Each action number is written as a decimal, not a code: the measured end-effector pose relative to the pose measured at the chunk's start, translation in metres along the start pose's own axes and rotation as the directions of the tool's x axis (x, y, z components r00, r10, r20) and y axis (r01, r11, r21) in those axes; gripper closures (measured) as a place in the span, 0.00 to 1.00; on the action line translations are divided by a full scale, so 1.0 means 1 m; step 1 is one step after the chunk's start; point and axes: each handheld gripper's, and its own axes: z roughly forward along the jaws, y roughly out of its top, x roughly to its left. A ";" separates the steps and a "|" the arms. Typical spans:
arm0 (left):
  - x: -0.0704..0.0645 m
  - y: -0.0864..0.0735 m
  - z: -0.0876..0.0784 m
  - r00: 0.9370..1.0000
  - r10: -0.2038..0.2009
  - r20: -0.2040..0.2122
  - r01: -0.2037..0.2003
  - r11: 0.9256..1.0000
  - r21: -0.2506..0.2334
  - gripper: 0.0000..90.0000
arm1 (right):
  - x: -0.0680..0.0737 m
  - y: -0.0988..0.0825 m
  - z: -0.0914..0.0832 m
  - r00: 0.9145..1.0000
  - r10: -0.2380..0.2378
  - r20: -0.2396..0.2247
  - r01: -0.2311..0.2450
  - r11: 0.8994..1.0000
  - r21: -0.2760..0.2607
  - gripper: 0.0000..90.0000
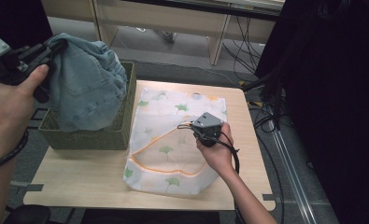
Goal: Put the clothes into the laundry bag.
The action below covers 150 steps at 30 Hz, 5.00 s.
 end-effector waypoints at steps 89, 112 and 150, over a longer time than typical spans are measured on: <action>-0.179 -0.100 0.048 0.833 0.047 0.552 -0.313 0.862 0.398 0.96 | 0.005 0.012 -0.007 0.979 0.174 -0.105 -0.182 0.980 -0.080 1.00; -0.222 -0.244 0.096 0.797 0.017 0.604 -0.473 0.640 0.606 0.89 | 0.013 0.006 -0.004 0.977 0.170 -0.132 -0.177 0.983 -0.049 1.00; -0.186 -0.203 0.035 0.835 -0.214 0.507 -0.225 0.708 0.669 0.94 | 0.026 0.010 -0.009 0.974 0.139 -0.176 -0.147 0.989 -0.031 1.00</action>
